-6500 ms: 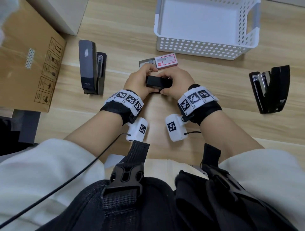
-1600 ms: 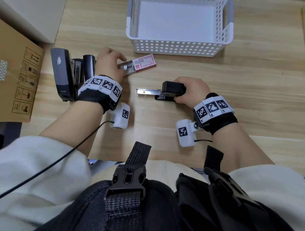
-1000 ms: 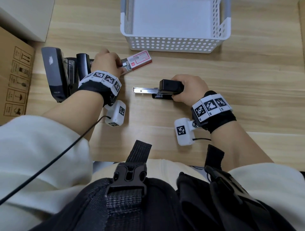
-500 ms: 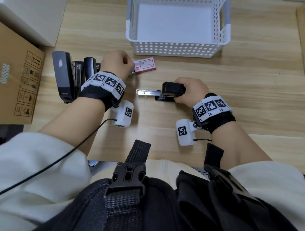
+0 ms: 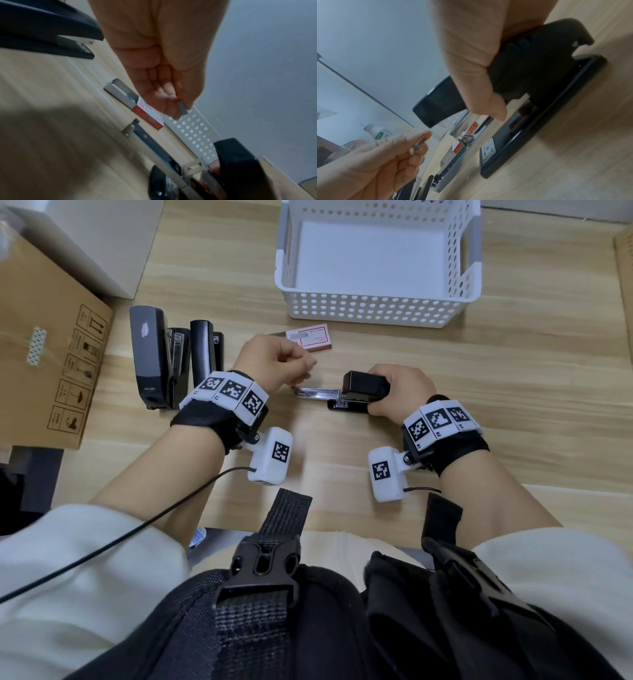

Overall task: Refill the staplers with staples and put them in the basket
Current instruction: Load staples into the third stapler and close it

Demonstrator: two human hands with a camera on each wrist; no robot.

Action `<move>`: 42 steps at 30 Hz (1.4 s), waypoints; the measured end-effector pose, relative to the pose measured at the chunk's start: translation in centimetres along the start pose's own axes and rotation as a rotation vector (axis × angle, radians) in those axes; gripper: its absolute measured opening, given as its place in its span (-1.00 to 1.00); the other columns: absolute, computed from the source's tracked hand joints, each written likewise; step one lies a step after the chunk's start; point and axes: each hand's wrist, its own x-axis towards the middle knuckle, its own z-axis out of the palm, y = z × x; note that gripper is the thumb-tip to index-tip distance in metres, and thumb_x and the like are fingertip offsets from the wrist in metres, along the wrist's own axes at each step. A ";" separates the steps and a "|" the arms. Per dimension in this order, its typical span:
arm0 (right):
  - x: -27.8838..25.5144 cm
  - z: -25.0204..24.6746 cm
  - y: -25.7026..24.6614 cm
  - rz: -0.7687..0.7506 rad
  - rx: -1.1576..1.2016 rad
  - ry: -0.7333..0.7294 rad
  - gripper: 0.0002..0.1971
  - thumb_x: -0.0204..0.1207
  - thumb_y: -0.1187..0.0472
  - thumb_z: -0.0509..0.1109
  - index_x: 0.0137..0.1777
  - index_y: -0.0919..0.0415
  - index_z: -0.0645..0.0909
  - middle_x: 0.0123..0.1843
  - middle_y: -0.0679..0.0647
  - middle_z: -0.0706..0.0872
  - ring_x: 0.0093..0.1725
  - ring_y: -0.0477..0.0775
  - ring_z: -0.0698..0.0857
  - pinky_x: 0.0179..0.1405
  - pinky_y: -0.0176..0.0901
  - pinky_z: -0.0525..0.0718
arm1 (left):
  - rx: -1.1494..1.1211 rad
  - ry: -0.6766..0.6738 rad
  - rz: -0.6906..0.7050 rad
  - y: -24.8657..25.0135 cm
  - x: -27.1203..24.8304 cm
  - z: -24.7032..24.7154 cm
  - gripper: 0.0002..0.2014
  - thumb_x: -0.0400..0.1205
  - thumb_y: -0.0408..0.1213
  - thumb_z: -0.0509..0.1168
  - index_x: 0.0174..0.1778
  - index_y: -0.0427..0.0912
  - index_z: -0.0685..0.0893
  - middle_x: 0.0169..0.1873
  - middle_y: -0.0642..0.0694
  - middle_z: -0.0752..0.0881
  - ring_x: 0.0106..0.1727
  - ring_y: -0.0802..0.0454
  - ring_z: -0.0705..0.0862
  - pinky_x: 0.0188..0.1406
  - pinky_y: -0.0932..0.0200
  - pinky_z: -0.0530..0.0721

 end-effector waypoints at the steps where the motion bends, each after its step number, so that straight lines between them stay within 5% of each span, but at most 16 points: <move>1: 0.0 0.0 0.0 0.000 -0.006 0.001 -0.63 0.29 0.32 0.43 0.08 -0.02 0.62 -0.16 -0.06 0.63 -0.13 0.06 0.58 -0.19 -0.22 0.44 | -0.003 -0.029 0.001 -0.1 -0.2 0.0 -0.97 0.51 -0.39 0.38 -0.22 -0.24 0.73 -0.51 -0.04 0.68 -0.51 0.28 0.65 -0.41 0.47 0.59; 6: 0.0 0.0 0.0 -0.001 -0.014 0.004 -0.64 0.30 0.32 0.43 0.09 0.01 0.62 -0.15 -0.04 0.63 -0.12 0.06 0.57 -0.18 -0.21 0.43 | 0.038 -0.019 -0.031 -1.2 -0.3 -0.2 -0.85 0.44 -0.41 0.44 -0.10 -0.15 0.75 -0.38 -0.01 0.70 -0.43 0.32 0.64 -0.06 0.38 0.69; 13: 0.0 0.0 0.0 0.005 0.002 0.012 -0.62 0.30 0.32 0.43 0.13 0.01 0.62 -0.12 -0.04 0.64 -0.10 0.04 0.58 -0.15 -0.21 0.46 | 0.139 0.042 0.018 -1.9 -0.6 -0.4 -0.75 0.40 -0.35 0.50 -0.01 -0.20 0.75 -0.38 0.11 0.64 -0.46 0.44 0.59 -0.13 0.63 0.56; 21: -0.1 0.2 -0.1 0.005 0.004 0.024 -0.63 0.30 0.32 0.44 0.10 0.02 0.63 -0.14 -0.04 0.64 -0.11 0.04 0.58 -0.16 -0.22 0.45 | 0.356 0.055 0.074 -3.5 -1.0 0.9 -0.75 0.36 -0.24 0.52 -0.05 -0.07 0.76 -0.27 0.17 0.50 -0.12 0.08 0.55 0.01 0.18 0.55; 33: -0.1 0.2 -0.1 0.015 0.010 0.028 -0.63 0.28 0.32 0.43 0.09 0.01 0.64 -0.13 -0.02 0.66 -0.11 0.05 0.58 -0.16 -0.23 0.44 | 0.439 0.051 0.054 -3.5 -1.1 0.9 -0.65 0.37 -0.23 0.52 0.08 0.00 0.73 -0.14 0.09 0.52 -0.11 0.10 0.55 0.13 0.07 0.59; 42: -0.1 0.1 -0.2 0.015 0.014 0.024 -0.63 0.30 0.32 0.43 0.11 0.01 0.63 -0.13 -0.04 0.64 -0.10 0.05 0.58 -0.14 -0.22 0.45 | 0.448 -0.060 0.192 -4.8 -1.3 0.2 -0.64 0.46 -0.42 0.39 0.10 0.07 0.72 -0.05 0.10 0.51 0.02 0.04 0.53 0.19 0.09 0.53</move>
